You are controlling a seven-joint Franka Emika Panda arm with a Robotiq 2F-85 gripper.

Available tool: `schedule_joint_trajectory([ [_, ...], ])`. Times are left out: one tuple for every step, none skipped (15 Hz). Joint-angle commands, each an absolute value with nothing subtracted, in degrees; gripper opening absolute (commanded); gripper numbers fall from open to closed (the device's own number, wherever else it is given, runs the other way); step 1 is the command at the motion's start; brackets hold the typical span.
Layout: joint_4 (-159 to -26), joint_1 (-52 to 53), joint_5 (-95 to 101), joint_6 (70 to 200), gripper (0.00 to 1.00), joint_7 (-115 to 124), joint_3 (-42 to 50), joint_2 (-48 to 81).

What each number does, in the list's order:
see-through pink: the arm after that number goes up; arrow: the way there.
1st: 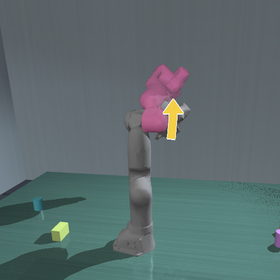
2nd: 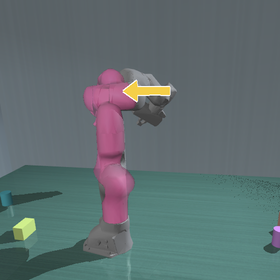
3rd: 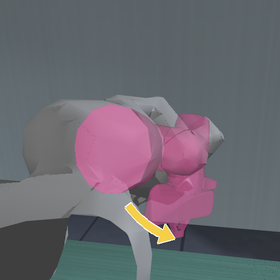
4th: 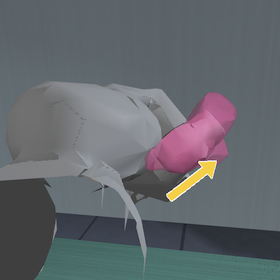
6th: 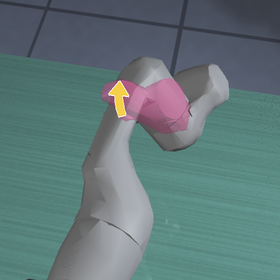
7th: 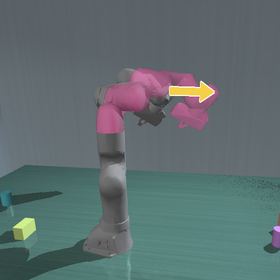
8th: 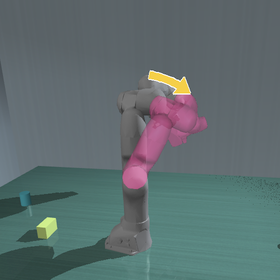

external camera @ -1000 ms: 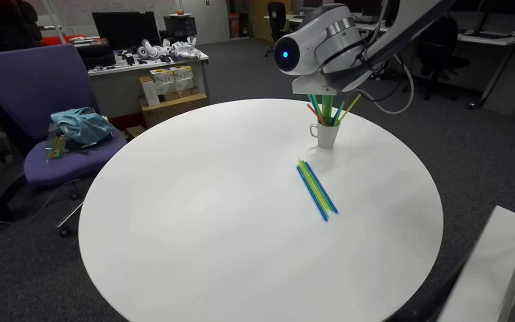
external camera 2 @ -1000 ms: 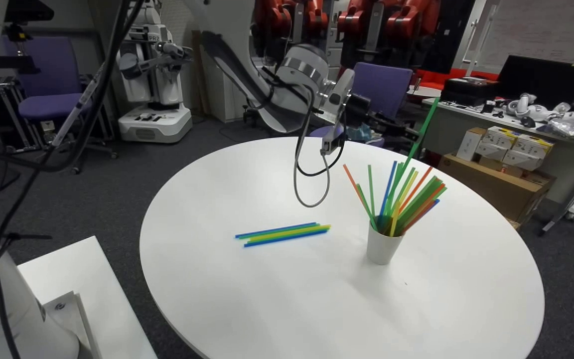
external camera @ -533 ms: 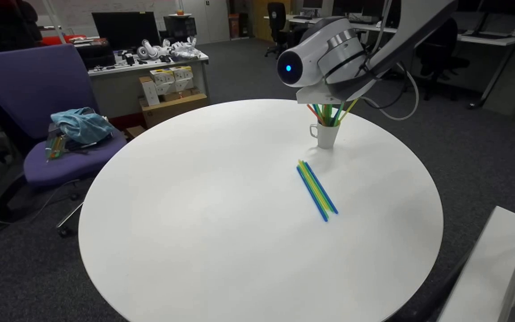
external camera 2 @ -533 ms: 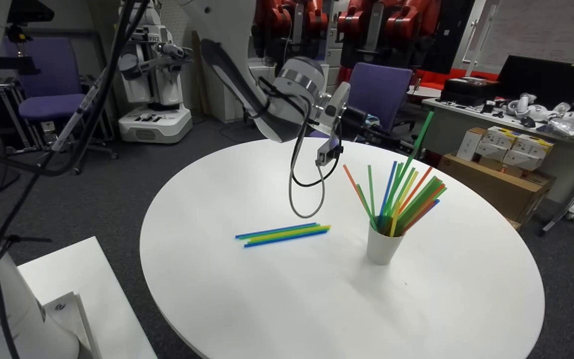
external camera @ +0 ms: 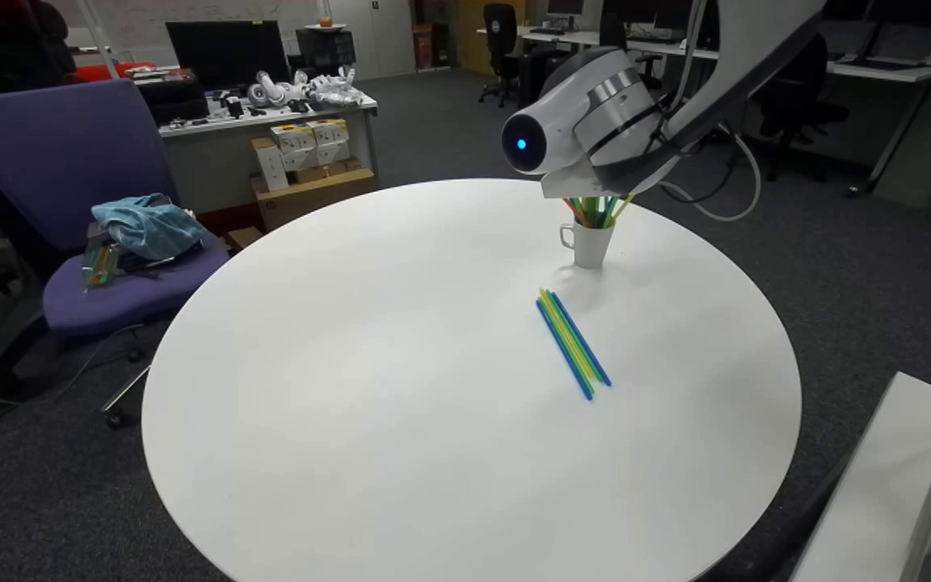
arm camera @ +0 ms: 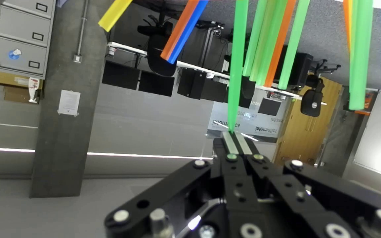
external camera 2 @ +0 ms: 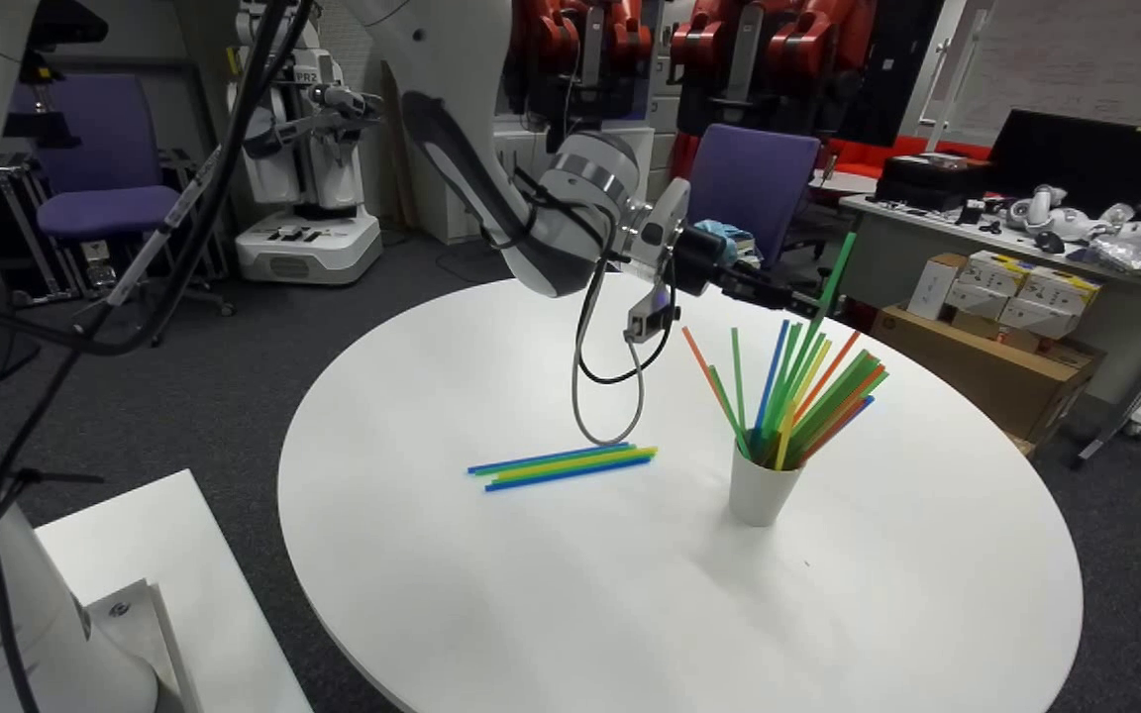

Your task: Put the straw inside the mug

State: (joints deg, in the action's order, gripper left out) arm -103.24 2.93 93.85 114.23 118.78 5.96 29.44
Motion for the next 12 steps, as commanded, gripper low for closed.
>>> schedule_joint_trajectory([
  [-104.03,1.89,96.31,111.51,0.26,118.25,4.27,29.32],
  [-104.05,1.86,96.38,111.41,0.28,118.27,4.11,29.41],
  [-104.1,1.85,96.46,111.3,0.33,118.39,3.97,29.49],
  [-104.12,1.83,96.52,111.17,0.41,118.43,3.85,29.61],
  [-104.13,1.83,96.64,111.08,0.5,118.46,3.76,29.7],
  [-104.18,1.83,96.73,111.03,0.56,118.51,3.69,29.75],
  [-104.22,1.81,96.85,111.08,0.63,118.56,3.65,29.76],
  [-104.23,1.77,96.88,111.13,0.71,118.59,3.62,29.77],
  [-104.23,1.75,96.9,111.15,0.78,118.59,3.6,29.76],
  [-104.22,1.72,96.92,111.17,0.85,118.6,3.59,29.76],
  [-104.22,1.68,96.88,111.25,0.93,118.67,3.57,29.72],
  [-104.19,1.61,96.74,111.38,0.99,118.77,3.53,29.65],
])
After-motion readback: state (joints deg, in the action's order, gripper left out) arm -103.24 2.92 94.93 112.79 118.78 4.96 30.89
